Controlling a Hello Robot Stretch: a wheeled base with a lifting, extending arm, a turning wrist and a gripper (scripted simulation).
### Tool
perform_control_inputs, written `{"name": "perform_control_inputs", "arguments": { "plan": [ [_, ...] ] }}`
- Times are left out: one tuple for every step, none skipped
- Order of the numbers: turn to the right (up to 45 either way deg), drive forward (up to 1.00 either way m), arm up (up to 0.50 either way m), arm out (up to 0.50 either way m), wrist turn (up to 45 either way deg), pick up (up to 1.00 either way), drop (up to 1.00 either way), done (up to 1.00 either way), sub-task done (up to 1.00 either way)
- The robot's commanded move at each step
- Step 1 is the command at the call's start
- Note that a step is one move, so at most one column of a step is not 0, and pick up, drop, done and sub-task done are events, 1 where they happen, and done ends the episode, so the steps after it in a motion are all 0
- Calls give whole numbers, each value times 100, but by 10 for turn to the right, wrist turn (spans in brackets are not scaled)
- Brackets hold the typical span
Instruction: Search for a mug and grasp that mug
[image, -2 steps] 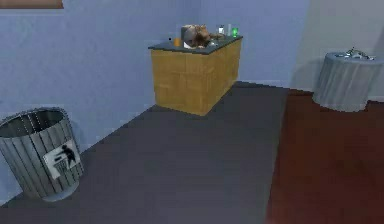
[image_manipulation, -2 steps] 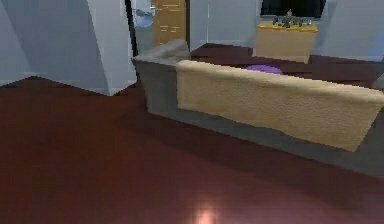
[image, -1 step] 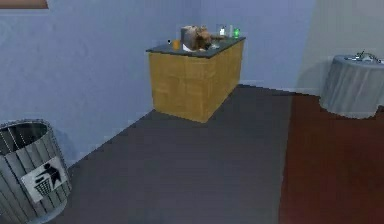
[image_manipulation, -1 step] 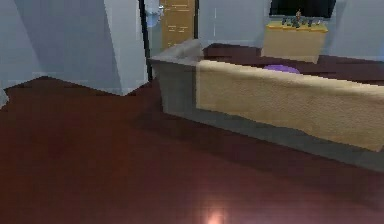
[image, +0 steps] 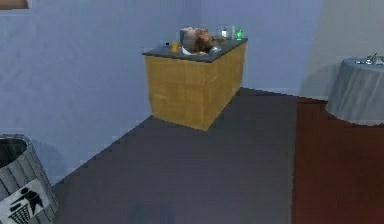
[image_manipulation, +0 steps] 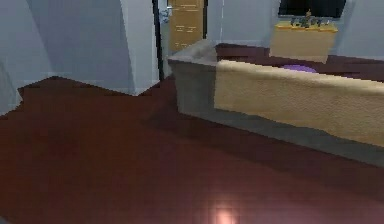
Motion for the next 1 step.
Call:
{"name": "perform_control_inputs", "arguments": {
  "plan": [
    [120, 0, 0, 0, 0, 0, 0, 0, 0]
  ]
}}
